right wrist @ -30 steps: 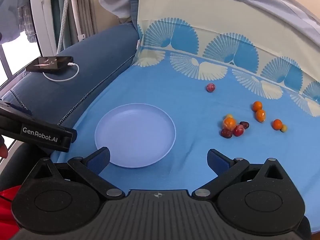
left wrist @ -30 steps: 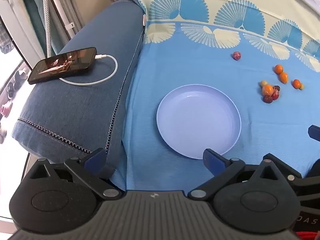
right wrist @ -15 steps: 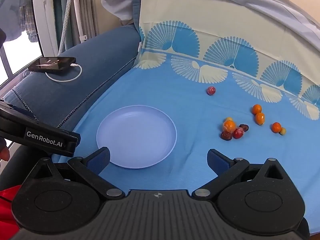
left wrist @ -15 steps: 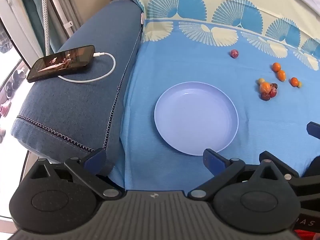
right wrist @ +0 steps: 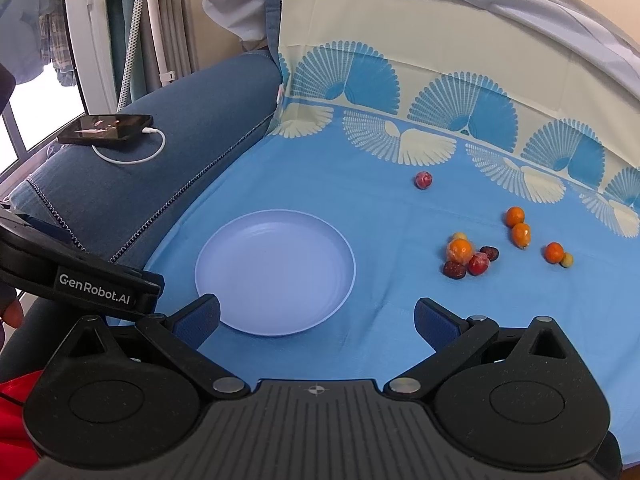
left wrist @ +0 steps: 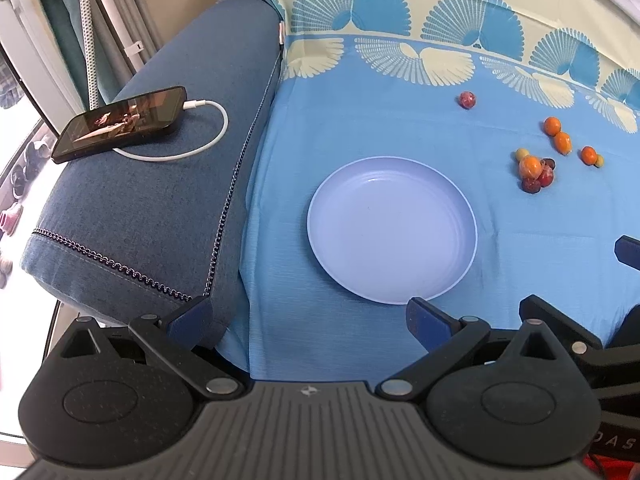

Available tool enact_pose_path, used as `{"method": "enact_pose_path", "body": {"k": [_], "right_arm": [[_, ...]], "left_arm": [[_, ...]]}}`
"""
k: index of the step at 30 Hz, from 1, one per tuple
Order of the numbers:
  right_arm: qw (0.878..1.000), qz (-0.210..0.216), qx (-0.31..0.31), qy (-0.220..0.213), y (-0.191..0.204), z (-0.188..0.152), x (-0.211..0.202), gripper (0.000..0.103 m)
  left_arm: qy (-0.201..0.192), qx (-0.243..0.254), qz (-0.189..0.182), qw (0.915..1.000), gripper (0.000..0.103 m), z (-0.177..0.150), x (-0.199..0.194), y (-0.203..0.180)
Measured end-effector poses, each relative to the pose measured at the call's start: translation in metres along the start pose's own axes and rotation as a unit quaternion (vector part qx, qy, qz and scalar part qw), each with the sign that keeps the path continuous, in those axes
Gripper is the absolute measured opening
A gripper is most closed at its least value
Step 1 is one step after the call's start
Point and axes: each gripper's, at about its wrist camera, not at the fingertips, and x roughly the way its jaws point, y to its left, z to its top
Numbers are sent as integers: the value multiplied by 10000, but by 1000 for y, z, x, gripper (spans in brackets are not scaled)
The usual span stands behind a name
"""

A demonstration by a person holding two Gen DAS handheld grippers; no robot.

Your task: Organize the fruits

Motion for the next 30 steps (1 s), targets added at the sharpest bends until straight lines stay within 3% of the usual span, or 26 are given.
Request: {"method": "enact_pose_path", "body": {"k": [30], "right_arm": [[10000, 68, -3, 68, 2, -3, 4, 103]], "left_arm": [[71, 52, -7, 10000, 103, -1, 2, 2]]}}
